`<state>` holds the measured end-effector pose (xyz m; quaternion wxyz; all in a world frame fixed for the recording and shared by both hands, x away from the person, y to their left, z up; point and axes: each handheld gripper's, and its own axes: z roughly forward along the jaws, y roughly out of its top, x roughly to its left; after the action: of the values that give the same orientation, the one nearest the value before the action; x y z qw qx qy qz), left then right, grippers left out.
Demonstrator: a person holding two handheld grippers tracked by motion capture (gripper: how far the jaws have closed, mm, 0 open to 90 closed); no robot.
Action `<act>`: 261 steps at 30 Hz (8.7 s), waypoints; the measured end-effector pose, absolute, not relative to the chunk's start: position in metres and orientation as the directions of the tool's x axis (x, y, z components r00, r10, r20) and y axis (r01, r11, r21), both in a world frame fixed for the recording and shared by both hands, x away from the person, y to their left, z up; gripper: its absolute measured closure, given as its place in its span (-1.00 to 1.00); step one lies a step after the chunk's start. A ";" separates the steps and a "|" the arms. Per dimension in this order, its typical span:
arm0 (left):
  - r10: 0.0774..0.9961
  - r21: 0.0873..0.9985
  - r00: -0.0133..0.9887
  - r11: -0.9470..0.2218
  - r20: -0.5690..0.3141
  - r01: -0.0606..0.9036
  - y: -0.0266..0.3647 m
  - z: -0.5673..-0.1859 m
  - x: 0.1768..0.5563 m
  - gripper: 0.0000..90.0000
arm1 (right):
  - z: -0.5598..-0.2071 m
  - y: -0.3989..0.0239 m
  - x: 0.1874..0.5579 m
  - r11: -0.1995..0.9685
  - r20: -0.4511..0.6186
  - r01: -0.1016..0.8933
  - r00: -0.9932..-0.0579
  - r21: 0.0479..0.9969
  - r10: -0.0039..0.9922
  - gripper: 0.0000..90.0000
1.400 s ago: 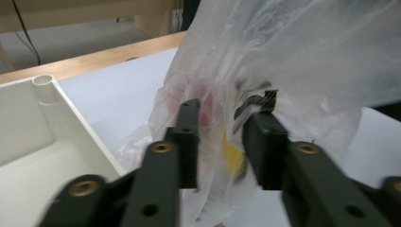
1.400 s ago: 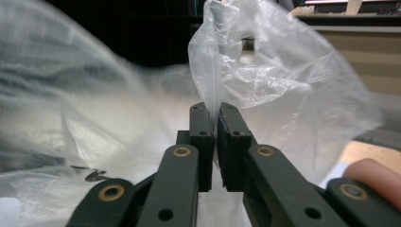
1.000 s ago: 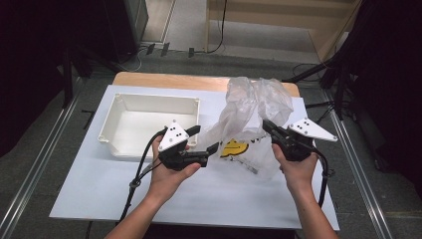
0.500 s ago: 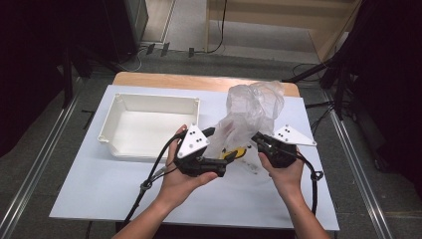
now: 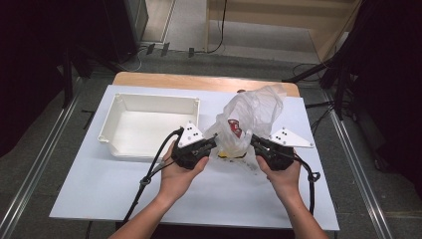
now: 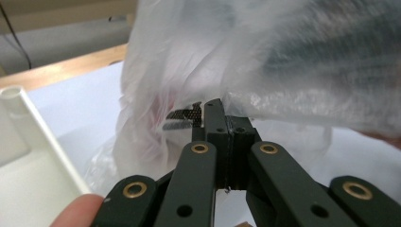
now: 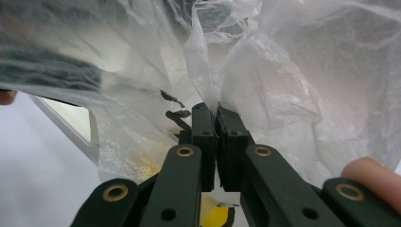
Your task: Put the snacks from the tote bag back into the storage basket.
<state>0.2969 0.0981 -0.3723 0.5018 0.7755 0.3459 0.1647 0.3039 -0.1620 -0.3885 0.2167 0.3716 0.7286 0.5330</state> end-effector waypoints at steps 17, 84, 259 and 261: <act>0.774 0.812 0.626 -0.306 -0.092 0.497 0.104 -0.422 0.310 1.00 | -0.408 -0.183 0.319 0.120 0.118 0.409 -0.510 0.904 0.852 0.99; 0.817 0.864 0.574 -0.249 -0.056 0.438 0.107 -0.468 0.291 1.00 | -0.354 -0.219 0.274 0.023 0.093 0.206 -0.534 0.978 0.840 -0.05; 0.830 0.815 0.556 -0.351 0.042 0.462 0.083 -0.472 0.301 1.00 | -0.425 -0.183 0.376 0.055 0.291 0.506 -0.577 0.861 0.763 -0.19; 0.829 0.816 0.557 -0.354 0.047 0.458 0.083 -0.472 0.301 1.00 | -0.424 -0.178 0.380 0.053 0.302 0.508 -0.589 0.860 0.750 -0.04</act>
<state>0.3007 0.0827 -0.4716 0.3958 0.7886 0.4080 0.2345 0.3798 -0.1784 -0.4239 0.1139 0.4387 0.7168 0.5299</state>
